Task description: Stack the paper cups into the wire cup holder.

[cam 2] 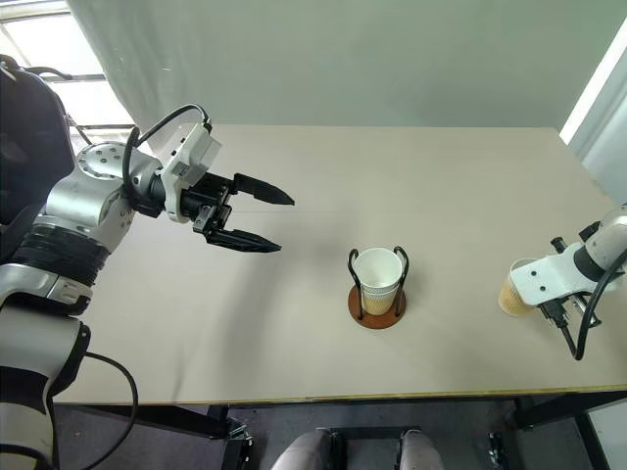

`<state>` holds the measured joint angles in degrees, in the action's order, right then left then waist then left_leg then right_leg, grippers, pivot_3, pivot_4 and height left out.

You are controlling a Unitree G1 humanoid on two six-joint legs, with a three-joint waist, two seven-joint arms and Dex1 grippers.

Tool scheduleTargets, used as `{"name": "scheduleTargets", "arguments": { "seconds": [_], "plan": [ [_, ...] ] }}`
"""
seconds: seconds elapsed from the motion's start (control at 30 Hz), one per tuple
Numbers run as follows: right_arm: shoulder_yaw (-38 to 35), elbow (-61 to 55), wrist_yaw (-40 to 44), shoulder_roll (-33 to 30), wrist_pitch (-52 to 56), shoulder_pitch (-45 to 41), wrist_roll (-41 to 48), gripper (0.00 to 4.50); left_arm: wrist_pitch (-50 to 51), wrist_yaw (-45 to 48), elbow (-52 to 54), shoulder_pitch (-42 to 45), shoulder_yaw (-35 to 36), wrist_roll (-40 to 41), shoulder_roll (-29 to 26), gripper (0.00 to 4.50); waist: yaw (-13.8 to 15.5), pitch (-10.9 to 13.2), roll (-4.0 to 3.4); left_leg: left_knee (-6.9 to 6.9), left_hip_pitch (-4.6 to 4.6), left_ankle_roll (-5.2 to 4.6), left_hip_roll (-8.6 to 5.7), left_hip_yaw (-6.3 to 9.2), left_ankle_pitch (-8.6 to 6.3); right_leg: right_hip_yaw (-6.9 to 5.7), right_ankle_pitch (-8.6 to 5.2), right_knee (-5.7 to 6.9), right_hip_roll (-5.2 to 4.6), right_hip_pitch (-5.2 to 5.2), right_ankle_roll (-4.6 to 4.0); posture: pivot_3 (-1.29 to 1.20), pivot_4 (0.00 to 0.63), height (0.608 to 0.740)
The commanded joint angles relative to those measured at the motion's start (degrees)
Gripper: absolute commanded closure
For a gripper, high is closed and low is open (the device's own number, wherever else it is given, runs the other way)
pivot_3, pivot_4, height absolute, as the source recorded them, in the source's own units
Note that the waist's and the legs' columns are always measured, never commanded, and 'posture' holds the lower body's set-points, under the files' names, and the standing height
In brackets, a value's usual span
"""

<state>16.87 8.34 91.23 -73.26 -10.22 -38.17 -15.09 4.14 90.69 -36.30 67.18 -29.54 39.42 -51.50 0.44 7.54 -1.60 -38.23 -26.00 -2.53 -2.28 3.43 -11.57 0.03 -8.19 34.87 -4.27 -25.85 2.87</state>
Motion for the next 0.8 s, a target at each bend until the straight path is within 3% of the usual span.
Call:
{"name": "scheduleTargets", "arguments": {
  "seconds": [0.03,0.33,0.8],
  "plan": [
    [-1.28,-2.75,-0.33,0.01,-0.81,-1.61,-0.77,4.48,-1.33,1.81,-0.48,0.4,0.47,-0.04,-0.09,0.0,-0.02,0.0,0.0,0.0,0.0,0.0,0.0,0.0,0.0,0.0,0.0,0.0,0.0,0.0,0.0,0.0,0.15,0.74],
    [3.3,-12.91,1.27,2.31,6.83,-17.35,5.16,4.48,-3.14,1.81,-1.89,0.21,-0.67,-0.2,1.11,0.0,-0.31,0.02,-0.04,0.05,0.02,0.07,0.02,0.0,0.05,-0.01,0.03,0.02,0.03,-0.04,-0.11,0.0,0.15,0.74],
    [12.91,-16.45,1.27,8.56,17.15,-36.9,13.21,4.48,-4.49,1.81,-5.39,1.78,-3.07,-0.08,3.04,0.0,-0.24,0.03,-0.05,0.11,-0.07,0.16,0.0,0.01,0.05,-0.03,-0.11,-0.03,0.01,-0.15,-0.16,0.0,0.15,0.74]
  ]
}}
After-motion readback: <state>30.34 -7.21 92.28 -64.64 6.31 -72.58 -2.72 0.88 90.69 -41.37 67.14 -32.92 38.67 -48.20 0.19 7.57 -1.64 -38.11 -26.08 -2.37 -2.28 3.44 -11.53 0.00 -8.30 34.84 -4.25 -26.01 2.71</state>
